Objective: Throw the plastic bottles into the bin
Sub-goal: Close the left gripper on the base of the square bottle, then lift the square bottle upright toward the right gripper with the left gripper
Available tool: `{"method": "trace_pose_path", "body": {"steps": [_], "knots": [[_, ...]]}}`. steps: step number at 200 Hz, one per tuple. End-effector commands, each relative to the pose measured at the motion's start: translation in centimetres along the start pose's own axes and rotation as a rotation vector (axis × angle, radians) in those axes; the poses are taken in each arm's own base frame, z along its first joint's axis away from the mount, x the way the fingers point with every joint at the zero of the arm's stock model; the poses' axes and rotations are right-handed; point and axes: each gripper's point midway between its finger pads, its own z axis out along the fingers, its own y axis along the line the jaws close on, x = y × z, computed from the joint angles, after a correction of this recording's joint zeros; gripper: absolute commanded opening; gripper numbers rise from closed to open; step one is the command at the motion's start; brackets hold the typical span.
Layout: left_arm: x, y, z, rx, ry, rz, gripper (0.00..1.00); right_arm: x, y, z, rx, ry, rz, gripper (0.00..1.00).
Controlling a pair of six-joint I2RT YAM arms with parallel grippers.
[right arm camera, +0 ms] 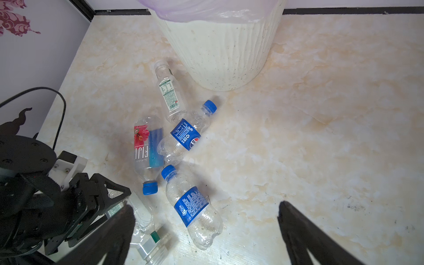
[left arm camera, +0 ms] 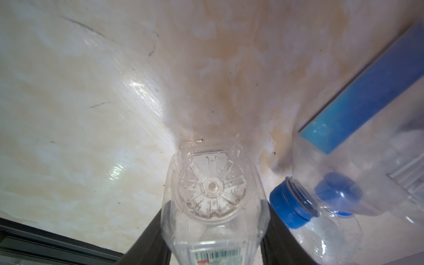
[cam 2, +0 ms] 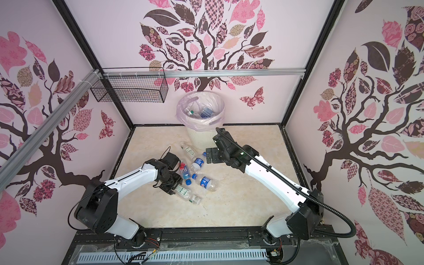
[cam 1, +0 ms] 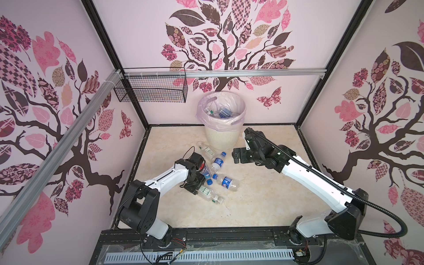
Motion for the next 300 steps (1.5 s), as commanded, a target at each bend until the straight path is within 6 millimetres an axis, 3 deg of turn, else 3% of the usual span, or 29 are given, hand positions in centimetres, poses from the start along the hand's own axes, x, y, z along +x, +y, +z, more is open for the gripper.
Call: {"method": "trace_pose_path", "body": {"steps": [1, 70, 122, 157, 204, 241, 271, 300], "knots": [[-1.1, -1.0, -1.6, 0.044, -0.048, 0.079, 0.46, -0.7, 0.0, -1.4, -0.006, -0.036, 0.008, 0.99], [-4.2, -5.1, -6.8, 0.285, -0.162, 0.216, 0.43, -1.3, 1.1, -1.4, -0.045, -0.031, 0.005, 1.00], [-7.6, -7.7, -13.2, 0.294, -0.392, 0.409, 0.42, -2.0, 1.5, -1.8, -0.058, -0.041, -0.008, 1.00], [-8.8, -11.5, -18.1, 0.390, -0.533, 0.537, 0.42, -3.0, 2.8, -2.1, -0.110, -0.043, -0.021, 1.00], [-7.6, -18.3, -23.5, 0.628, -0.566, 0.649, 0.43, -6.1, 3.8, -2.3, -0.217, -0.055, 0.035, 1.00], [-5.3, -22.9, -26.0, 0.841, -0.455, 0.674, 0.43, -8.8, 4.5, -2.2, -0.263, -0.088, 0.045, 1.00], [-3.7, -24.9, -27.4, 0.973, -0.363, 0.661, 0.43, -10.7, 5.5, -2.2, -0.307, -0.119, 0.061, 0.99], [-2.5, -25.4, -28.8, 1.054, -0.332, 0.669, 0.43, -11.5, 6.1, -1.6, -0.325, -0.121, 0.061, 1.00]]}}
